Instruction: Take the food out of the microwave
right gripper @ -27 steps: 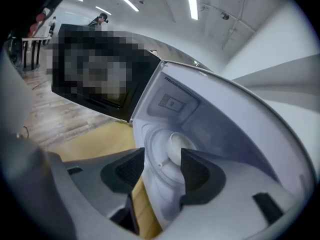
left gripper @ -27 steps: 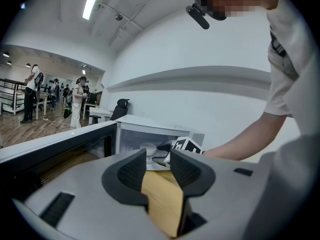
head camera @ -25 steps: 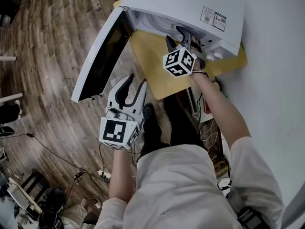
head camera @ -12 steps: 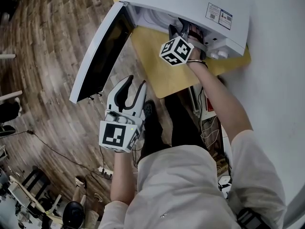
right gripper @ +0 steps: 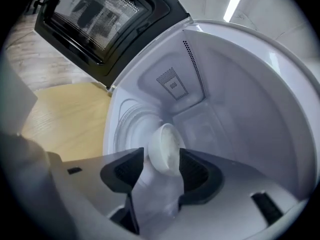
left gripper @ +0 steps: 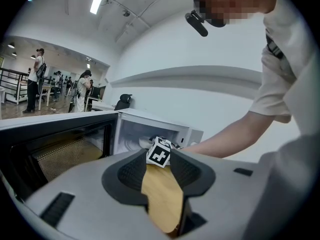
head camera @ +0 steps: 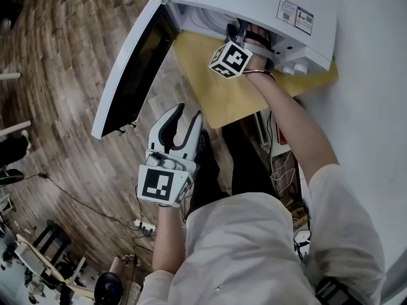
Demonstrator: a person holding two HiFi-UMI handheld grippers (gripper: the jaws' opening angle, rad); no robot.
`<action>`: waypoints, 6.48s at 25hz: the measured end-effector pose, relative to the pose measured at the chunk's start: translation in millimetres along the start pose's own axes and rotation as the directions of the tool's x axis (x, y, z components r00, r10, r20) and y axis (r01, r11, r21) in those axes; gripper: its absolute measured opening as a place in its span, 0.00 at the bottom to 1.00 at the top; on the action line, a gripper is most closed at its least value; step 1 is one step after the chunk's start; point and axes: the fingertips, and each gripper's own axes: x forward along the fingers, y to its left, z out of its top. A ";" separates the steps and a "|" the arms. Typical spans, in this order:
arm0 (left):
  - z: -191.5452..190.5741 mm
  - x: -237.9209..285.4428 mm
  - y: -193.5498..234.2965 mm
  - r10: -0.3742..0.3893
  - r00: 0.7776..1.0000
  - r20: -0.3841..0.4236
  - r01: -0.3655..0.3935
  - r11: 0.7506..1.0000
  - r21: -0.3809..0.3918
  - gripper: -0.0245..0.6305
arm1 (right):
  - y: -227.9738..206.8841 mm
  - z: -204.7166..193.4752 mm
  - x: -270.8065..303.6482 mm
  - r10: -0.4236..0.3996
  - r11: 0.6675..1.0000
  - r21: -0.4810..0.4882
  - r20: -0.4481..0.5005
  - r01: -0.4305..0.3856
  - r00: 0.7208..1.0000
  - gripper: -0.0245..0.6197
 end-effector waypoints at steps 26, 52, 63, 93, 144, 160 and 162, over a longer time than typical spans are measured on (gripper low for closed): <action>-3.0 1.0 -15.5 -0.012 1.000 -0.016 0.012 1.000 0.003 0.23 | 1.7 -6.4 7.7 -0.112 0.980 -0.163 0.008 0.112 0.994 0.24; 5.0 -22.0 -18.5 -0.039 0.999 0.009 0.039 0.999 0.028 0.23 | 8.6 -4.3 -23.9 -0.079 0.959 -0.273 0.017 0.081 0.997 0.14; 11.1 -42.6 -27.1 -0.068 0.997 0.031 0.066 0.997 0.050 0.23 | 14.7 3.4 -72.8 -0.026 0.967 -0.254 0.048 0.038 0.999 0.13; 20.8 -96.9 -66.1 -0.161 0.985 0.055 0.153 0.980 0.127 0.23 | -7.1 7.4 -283.7 0.071 0.975 -0.218 0.148 -0.038 0.986 0.12; 42.3 -69.8 -112.9 -0.256 0.965 0.050 0.241 0.947 0.211 0.06 | -31.6 8.9 -396.9 0.110 0.976 -0.207 0.218 -0.064 0.970 0.10; 43.3 -69.1 -103.9 -0.256 0.965 0.049 0.242 0.951 0.194 0.05 | -29.5 15.2 -392.1 0.109 0.974 -0.219 0.209 -0.062 0.972 0.10; 42.7 -67.9 -103.7 -0.257 0.965 0.046 0.244 0.950 0.192 0.05 | -29.1 14.6 -391.0 0.111 0.973 -0.222 0.205 -0.064 0.973 0.10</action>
